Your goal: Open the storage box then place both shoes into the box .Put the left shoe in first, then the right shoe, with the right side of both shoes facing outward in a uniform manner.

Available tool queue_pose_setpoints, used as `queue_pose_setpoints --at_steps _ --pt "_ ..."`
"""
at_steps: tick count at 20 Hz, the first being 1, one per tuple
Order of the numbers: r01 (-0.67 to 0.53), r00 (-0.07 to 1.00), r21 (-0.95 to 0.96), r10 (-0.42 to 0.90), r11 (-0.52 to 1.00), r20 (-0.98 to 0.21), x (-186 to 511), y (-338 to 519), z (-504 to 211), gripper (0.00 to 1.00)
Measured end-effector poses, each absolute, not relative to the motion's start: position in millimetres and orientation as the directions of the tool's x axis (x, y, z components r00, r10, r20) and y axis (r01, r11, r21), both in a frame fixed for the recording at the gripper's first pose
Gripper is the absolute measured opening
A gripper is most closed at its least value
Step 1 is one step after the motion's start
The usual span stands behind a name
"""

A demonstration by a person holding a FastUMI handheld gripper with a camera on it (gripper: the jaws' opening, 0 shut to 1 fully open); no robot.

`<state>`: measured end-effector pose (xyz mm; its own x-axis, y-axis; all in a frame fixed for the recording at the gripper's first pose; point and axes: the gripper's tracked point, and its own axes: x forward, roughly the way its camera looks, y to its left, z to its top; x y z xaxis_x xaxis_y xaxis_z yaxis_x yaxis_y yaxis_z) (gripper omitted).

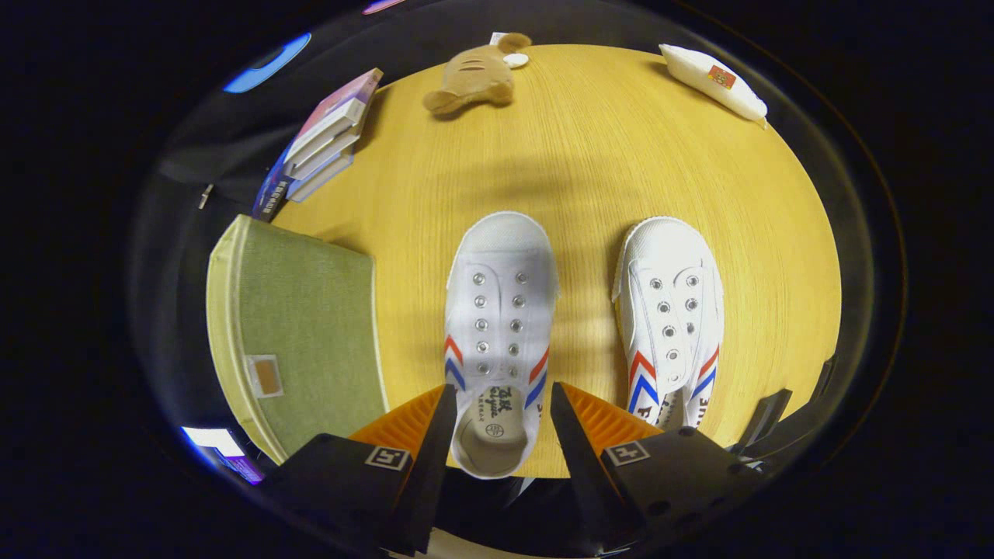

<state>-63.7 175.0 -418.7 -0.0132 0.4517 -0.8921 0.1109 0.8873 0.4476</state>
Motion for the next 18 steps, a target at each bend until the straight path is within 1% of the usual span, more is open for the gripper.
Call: queue_pose_setpoints --at_steps 2,3,4,8,9,10,12,15,18 --pt "0.098 -0.027 0.404 0.409 0.909 -0.912 -61 173 -433 0.69" --pt "0.099 -0.027 0.392 0.396 0.915 -0.918 -59 173 -437 0.69" --pt "0.099 -0.028 0.379 0.384 0.92 -0.923 -58 173 -441 0.63" --pt "0.074 -0.045 0.325 0.328 0.943 -0.944 -59 172 -457 0.27" --pt "0.079 -0.038 0.322 0.326 0.943 -0.945 -57 173 -455 0.21" --pt "0.089 -0.034 0.327 0.331 0.941 -0.943 -58 174 -455 0.1" --pt "0.1 -0.016 0.358 0.361 0.928 -0.932 -58 174 -451 0.06" --pt "0.189 0.013 0.42 0.425 0.888 -0.905 -56 178 -440 0.05" --pt "0.207 0.029 0.437 0.441 0.875 -0.897 -58 174 -431 0.06"
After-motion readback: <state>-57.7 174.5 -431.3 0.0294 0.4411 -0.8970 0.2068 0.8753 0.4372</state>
